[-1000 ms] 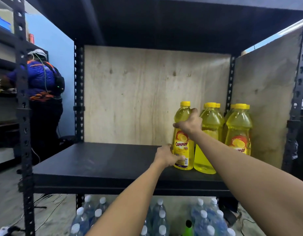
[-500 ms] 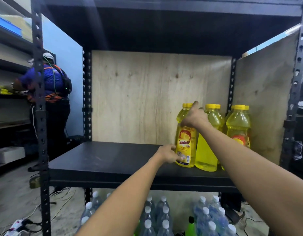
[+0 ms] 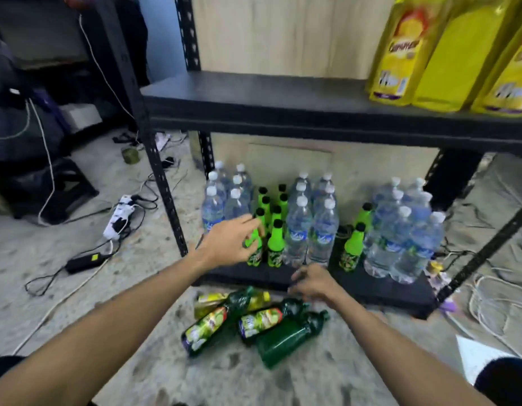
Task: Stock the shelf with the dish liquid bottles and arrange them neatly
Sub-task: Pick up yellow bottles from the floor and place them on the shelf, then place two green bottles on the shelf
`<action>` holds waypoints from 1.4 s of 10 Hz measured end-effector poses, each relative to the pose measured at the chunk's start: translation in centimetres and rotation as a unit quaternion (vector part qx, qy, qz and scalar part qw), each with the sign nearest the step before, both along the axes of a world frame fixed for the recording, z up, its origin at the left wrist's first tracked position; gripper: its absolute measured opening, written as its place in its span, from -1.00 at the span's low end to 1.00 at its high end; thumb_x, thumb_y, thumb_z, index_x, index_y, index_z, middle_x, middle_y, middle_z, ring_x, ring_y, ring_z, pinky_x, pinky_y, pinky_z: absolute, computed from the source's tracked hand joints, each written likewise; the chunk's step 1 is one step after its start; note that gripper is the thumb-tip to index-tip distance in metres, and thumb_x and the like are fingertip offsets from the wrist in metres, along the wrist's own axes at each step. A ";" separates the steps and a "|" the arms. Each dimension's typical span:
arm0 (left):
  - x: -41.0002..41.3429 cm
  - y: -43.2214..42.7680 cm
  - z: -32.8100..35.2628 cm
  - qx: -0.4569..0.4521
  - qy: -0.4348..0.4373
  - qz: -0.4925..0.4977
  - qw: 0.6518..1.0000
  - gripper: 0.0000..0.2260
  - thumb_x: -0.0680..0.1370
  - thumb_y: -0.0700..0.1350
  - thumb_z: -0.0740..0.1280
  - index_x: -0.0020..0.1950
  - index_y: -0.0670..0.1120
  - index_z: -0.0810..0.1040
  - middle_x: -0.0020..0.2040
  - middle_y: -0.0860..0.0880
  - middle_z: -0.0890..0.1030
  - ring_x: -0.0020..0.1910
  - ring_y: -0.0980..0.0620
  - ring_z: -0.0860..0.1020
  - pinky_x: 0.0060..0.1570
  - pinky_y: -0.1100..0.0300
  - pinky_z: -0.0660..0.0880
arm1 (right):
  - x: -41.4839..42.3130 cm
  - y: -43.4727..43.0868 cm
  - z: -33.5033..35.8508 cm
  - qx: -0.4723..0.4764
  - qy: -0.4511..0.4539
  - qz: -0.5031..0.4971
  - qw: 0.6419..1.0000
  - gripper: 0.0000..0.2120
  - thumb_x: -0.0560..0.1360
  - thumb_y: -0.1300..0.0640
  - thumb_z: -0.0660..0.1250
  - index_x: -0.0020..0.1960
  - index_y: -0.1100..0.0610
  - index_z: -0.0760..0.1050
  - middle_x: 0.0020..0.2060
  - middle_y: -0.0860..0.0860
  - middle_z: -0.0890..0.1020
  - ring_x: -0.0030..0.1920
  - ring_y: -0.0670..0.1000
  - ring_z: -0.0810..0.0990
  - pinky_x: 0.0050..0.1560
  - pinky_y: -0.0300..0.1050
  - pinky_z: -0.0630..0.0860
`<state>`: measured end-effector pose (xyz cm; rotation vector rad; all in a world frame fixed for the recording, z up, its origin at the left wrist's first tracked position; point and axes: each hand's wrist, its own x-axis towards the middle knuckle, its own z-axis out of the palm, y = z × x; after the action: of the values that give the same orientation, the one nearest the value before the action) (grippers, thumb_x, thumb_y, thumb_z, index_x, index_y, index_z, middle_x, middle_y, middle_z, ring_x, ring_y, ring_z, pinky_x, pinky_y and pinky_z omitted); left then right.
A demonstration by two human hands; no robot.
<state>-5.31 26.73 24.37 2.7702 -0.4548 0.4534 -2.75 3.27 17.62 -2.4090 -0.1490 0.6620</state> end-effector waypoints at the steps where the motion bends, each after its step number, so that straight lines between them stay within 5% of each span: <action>1: 0.4 4.6 -7.5 -0.021 0.191 0.090 0.977 -0.84 0.45 -0.09 0.41 0.01 0.04 0.57 -0.16 0.10 0.57 -0.06 -0.02 0.63 -0.05 0.09 0.56 | 0.2 2.1 -7.7 0.026 0.105 -0.090 0.990 -0.86 0.44 0.16 0.50 -0.10 0.11 0.55 -0.51 0.01 0.47 -0.63 -0.06 0.36 -0.59 -0.26 0.29; 2: 0.8 8.6 -15.4 -0.070 0.322 0.171 0.928 -0.73 0.40 -0.06 0.47 0.08 0.01 0.59 -0.07 0.06 0.62 -0.01 0.02 0.63 0.04 0.14 0.55 | 1.3 4.5 -13.2 0.042 0.207 -0.187 0.959 -0.87 0.51 0.20 0.42 -0.05 0.10 0.46 -0.34 0.04 0.40 -0.50 0.02 0.38 -0.46 -0.23 0.27; 3: 1.0 10.5 -21.6 -0.088 0.402 0.202 0.889 -0.64 0.32 0.06 0.51 0.05 0.06 0.50 0.04 -0.01 0.65 0.08 -0.03 0.62 0.03 0.18 0.52 | 3.3 6.1 -18.9 0.029 0.220 -0.317 0.922 -0.47 0.46 0.11 0.50 0.32 0.21 0.34 0.21 0.13 0.47 0.27 0.26 0.50 0.14 0.14 0.54; 4: 1.6 10.3 -25.9 -0.093 0.466 0.201 0.857 -0.47 0.28 0.11 0.53 0.17 -0.02 0.49 0.08 -0.06 0.59 0.09 -0.05 0.55 0.05 0.21 0.46 | 4.3 5.7 -25.3 0.000 0.261 -0.341 0.903 0.03 0.28 -0.16 0.60 0.55 0.20 0.18 0.44 0.20 0.36 0.36 0.16 0.43 0.38 0.10 0.41; 5: 1.9 9.4 -29.0 -0.054 0.513 0.197 0.834 -0.09 0.19 0.26 0.55 0.44 -0.06 0.35 0.37 -0.16 0.42 0.32 -0.15 0.46 0.30 0.01 0.46 | 3.8 4.7 -29.3 0.095 0.279 -0.432 0.852 -0.24 0.29 -0.02 0.57 0.31 0.40 0.43 0.07 0.19 0.57 -0.05 0.09 0.58 -0.02 -0.07 0.56; 6: 2.1 8.9 -31.0 0.012 0.468 0.201 0.860 0.06 0.22 0.31 0.56 0.55 -0.08 0.17 0.42 -0.15 0.32 0.37 -0.19 0.43 0.26 -0.06 0.49 | 3.4 3.4 -33.2 0.137 0.230 -0.520 0.811 0.03 0.23 -0.04 0.58 0.56 0.17 0.16 0.48 0.19 0.33 0.43 0.22 0.40 0.37 0.11 0.43; 7: 0.9 8.3 -32.1 0.112 0.378 0.166 0.904 -0.02 0.33 0.23 0.52 0.55 -0.13 0.12 0.40 -0.11 0.33 0.32 -0.15 0.46 0.10 -0.03 0.53 | 3.9 0.8 -40.5 0.154 0.248 -0.519 0.803 0.09 0.02 -0.18 0.62 0.47 0.12 0.35 0.36 0.17 0.50 0.31 0.22 0.54 0.29 0.16 0.51; 8: 0.6 8.2 -32.5 0.122 0.360 0.164 0.910 -0.21 0.38 0.06 0.48 0.49 -0.15 0.19 0.34 -0.13 0.39 0.22 -0.17 0.54 0.05 -0.04 0.54 | 3.8 0.8 -39.9 0.177 0.235 -0.549 0.782 -0.25 0.08 -0.08 0.64 0.19 0.19 0.59 0.04 0.16 0.70 -0.04 0.15 0.70 -0.02 0.03 0.66; 9: 0.9 8.2 -31.4 0.097 0.387 0.155 0.904 -0.24 0.39 0.02 0.47 0.47 -0.16 0.21 0.29 -0.15 0.45 0.21 -0.19 0.56 0.09 -0.03 0.52 | 2.4 2.4 -32.7 0.192 0.250 -0.578 0.752 -0.41 0.06 0.15 0.65 0.05 0.22 0.59 -0.15 0.22 0.72 -0.18 0.21 0.73 -0.06 0.15 0.67; 10: 0.4 8.8 -30.2 0.034 0.395 0.159 0.904 -0.24 0.30 0.04 0.51 0.40 -0.10 0.26 0.25 -0.10 0.49 0.24 -0.16 0.55 0.13 0.03 0.50 | 2.6 1.4 -31.4 0.219 0.213 -0.573 0.760 -0.10 -0.32 0.12 0.69 0.02 0.24 0.57 -0.15 0.22 0.71 -0.16 0.22 0.72 -0.08 0.13 0.67; 12: 0.6 9.6 -21.2 -0.088 0.343 0.129 0.926 0.05 -0.05 0.38 0.55 0.39 0.07 0.40 0.22 0.07 0.64 0.20 0.04 0.60 0.14 0.18 0.55 | 2.2 1.0 -15.8 0.209 0.060 -0.452 0.865 -0.36 0.15 0.30 0.68 0.14 0.17 0.47 -0.07 0.11 0.69 -0.13 0.07 0.64 -0.23 -0.18 0.55; 14: 1.2 6.3 -3.8 -0.147 0.247 0.015 0.958 0.22 -0.01 0.35 0.63 0.56 0.11 0.20 0.43 0.17 0.40 0.36 0.18 0.41 0.33 0.33 0.38 | 3.6 -2.4 -0.2 0.171 -0.079 -0.311 0.932 0.10 -0.07 -0.06 0.72 0.42 0.11 0.42 0.01 -0.02 0.68 0.06 -0.03 0.64 0.09 -0.22 0.57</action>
<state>-4.08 33.05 20.52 2.4766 -0.2020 -0.1608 0.86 0.84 17.47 -1.9999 0.3924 0.1311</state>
